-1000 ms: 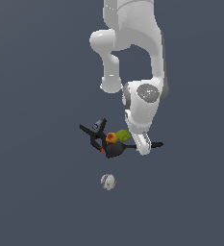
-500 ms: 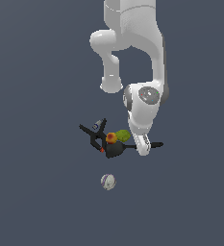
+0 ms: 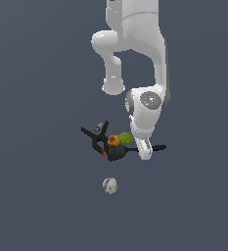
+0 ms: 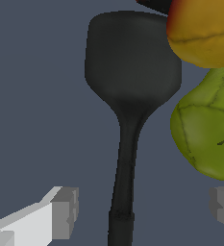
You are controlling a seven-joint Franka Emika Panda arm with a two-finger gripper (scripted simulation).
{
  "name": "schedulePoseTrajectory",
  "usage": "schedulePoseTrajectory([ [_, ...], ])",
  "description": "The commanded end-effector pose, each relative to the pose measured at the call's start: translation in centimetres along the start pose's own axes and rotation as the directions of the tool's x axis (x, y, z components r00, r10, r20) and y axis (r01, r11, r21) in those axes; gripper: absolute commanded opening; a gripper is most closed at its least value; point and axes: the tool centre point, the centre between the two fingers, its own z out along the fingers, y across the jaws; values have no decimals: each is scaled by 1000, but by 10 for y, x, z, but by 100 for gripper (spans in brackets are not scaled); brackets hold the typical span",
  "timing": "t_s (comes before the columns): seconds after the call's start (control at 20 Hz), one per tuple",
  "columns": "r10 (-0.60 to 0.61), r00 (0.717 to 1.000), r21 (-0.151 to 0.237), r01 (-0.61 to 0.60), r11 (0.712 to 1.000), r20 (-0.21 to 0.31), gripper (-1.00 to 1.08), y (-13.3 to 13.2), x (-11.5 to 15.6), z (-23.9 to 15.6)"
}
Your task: Pick up a designated object from a clutter of objects.
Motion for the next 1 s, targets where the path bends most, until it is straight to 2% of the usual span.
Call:
schedulePoseTrajectory([
  [0.0, 1, 1000, -1, -1, 1000, 0, 100, 1, 0, 11],
  [0.5, 3, 1000, 0, -3, 1000, 0, 100, 0, 0, 38],
  [0.55, 3, 1000, 0, -3, 1000, 0, -100, 0, 0, 38],
  [0.95, 3, 1000, 0, -3, 1000, 0, -100, 0, 0, 38],
])
